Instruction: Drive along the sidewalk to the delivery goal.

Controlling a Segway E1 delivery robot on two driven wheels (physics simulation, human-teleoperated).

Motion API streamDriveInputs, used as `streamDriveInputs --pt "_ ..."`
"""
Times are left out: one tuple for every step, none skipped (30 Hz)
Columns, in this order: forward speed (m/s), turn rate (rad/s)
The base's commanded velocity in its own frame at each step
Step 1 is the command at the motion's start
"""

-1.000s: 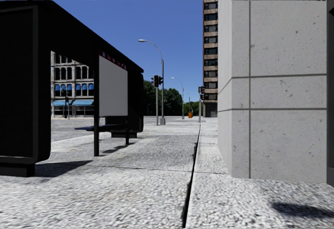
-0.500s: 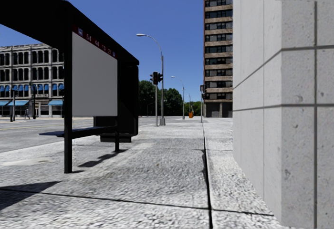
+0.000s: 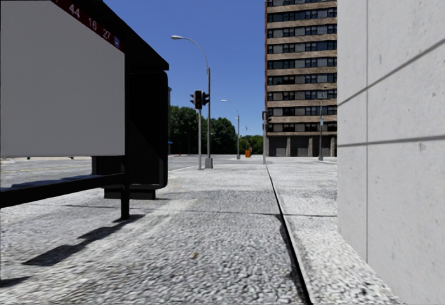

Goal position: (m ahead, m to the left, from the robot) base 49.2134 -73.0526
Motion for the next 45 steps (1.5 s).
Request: streamDriveInputs --pt "2.00 -0.69" --pt "2.00 -0.69" --pt "2.00 -0.69" --pt "2.00 -0.69" --pt "2.00 -0.65" --pt "2.00 -0.42" --pt "2.00 -0.42" --pt "2.00 -0.22" --pt "2.00 -0.12" --pt "2.00 -0.12" --pt "2.00 -0.07" --pt "2.00 -0.02" --pt "2.00 0.00" --pt "2.00 0.00" --pt "2.00 0.00" --pt "2.00 0.00" --pt "2.00 0.00" --pt "2.00 0.00" --pt "2.00 0.00" --pt "2.00 0.00" --pt "2.00 0.00" --pt "2.00 0.00" --pt "2.00 0.00" --pt "2.00 0.00" --pt "2.00 0.00" --pt "2.00 0.00" --pt "2.00 0.00" --pt "2.00 -0.43" --pt "2.00 -0.43" --pt "2.00 -0.53" --pt "2.00 -0.60" --pt "2.00 -0.61" --pt "2.00 -0.61" --pt "2.00 -0.61" --pt "2.00 -0.61" --pt "2.00 -0.62" --pt "2.00 -0.62" --pt "2.00 -0.62" --pt "2.00 -0.62" --pt "2.00 -0.62" --pt "2.00 -0.62" --pt "2.00 -0.62" --pt "2.00 -0.52" --pt "2.00 -0.52" --pt "2.00 -0.05"
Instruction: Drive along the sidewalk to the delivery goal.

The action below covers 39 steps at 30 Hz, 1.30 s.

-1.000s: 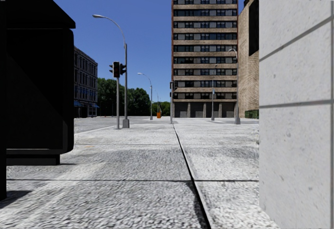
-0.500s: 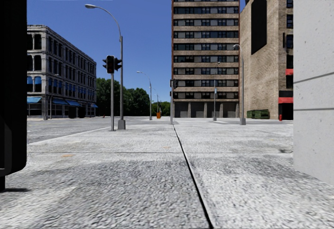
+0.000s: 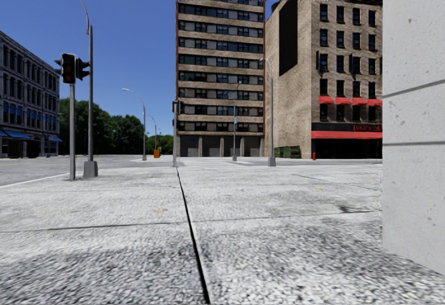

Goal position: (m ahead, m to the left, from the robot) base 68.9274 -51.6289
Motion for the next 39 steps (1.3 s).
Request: streamDriveInputs --pt "2.00 0.00" --pt "2.00 0.00" --pt "2.00 0.00" --pt "2.00 0.00" --pt "2.00 0.00" --pt "2.00 0.00" --pt "2.00 0.00" --pt "2.00 0.00" --pt "2.00 0.00" --pt "2.00 0.00" --pt "2.00 0.00" --pt "2.00 0.00" --pt "2.00 0.00" --pt "2.00 0.00" --pt "2.00 0.00" --pt "2.00 0.00" --pt "2.00 0.00" --pt "2.00 0.00" --pt "2.00 0.00" --pt "2.00 0.00" --pt "2.00 0.00" --pt "2.00 0.00" --pt "2.00 0.00" --pt "2.00 0.00" --pt "2.00 0.00" --pt "2.00 0.00" --pt "2.00 0.00" --pt "2.00 0.00" --pt "2.00 0.00" --pt "2.00 0.00" --pt "2.00 0.00" --pt "2.00 0.00" --pt "2.00 0.00" --pt "2.00 0.00" --pt "2.00 0.00" --pt "2.00 0.00" --pt "2.00 0.00" --pt "2.00 0.00" --pt "2.00 0.00"
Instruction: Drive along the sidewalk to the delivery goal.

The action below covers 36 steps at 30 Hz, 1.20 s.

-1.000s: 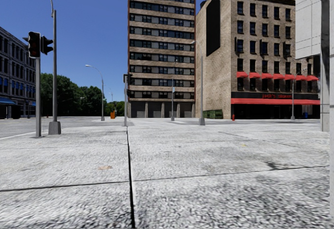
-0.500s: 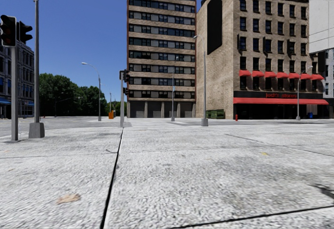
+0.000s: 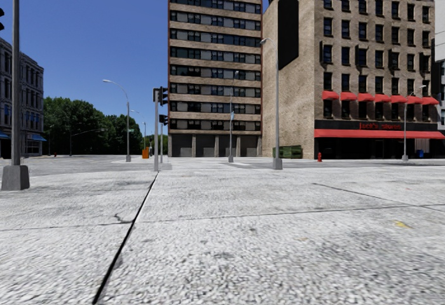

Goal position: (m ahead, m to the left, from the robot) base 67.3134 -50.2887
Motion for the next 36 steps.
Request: streamDriveInputs --pt "2.00 0.00" --pt "2.00 -0.06" --pt "2.00 -0.22" --pt "2.00 -0.27" --pt "2.00 -0.27" --pt "2.00 -0.31" --pt "2.00 -0.33" --pt "2.00 -0.34" --pt "2.00 -0.34" --pt "2.00 -0.33" --pt "2.00 -0.24" --pt "2.00 -0.05" --pt "2.00 -0.05" --pt "2.00 0.00" --pt "2.00 0.00" --pt "2.00 0.00" --pt "2.00 0.00" --pt "2.00 0.00" --pt "2.00 0.00" --pt "2.00 0.00" --pt "2.00 0.00" --pt "2.00 0.00" --pt "2.00 0.00" --pt "2.00 0.00" --pt "2.00 0.00" --pt "2.00 0.00" --pt "2.00 0.00" --pt "2.00 0.00" --pt "2.00 0.00" --pt "2.00 0.00" --pt "2.00 0.00" --pt "2.00 0.00" --pt "2.00 0.00" --pt "2.00 0.00" --pt "2.00 0.07" --pt "2.00 0.14"
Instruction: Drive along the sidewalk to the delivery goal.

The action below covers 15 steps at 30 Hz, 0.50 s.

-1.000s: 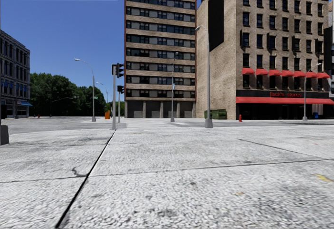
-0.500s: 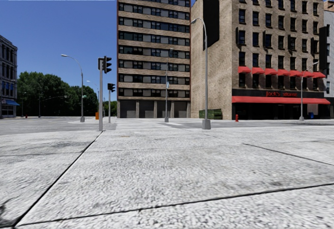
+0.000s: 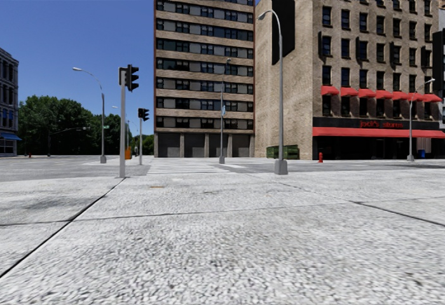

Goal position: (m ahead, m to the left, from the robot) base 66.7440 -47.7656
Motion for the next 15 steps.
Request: streamDriveInputs --pt "2.00 0.14" --pt "2.00 0.17" --pt "2.00 0.17" --pt "2.00 0.17" --pt "2.00 0.17" --pt "2.00 0.17" --pt "2.00 0.18" --pt "2.00 0.18" --pt "2.00 0.18" --pt "2.00 0.18" --pt "2.00 0.18" --pt "2.00 0.18" --pt "2.00 0.18" --pt "2.00 0.18" --pt "2.00 0.24"
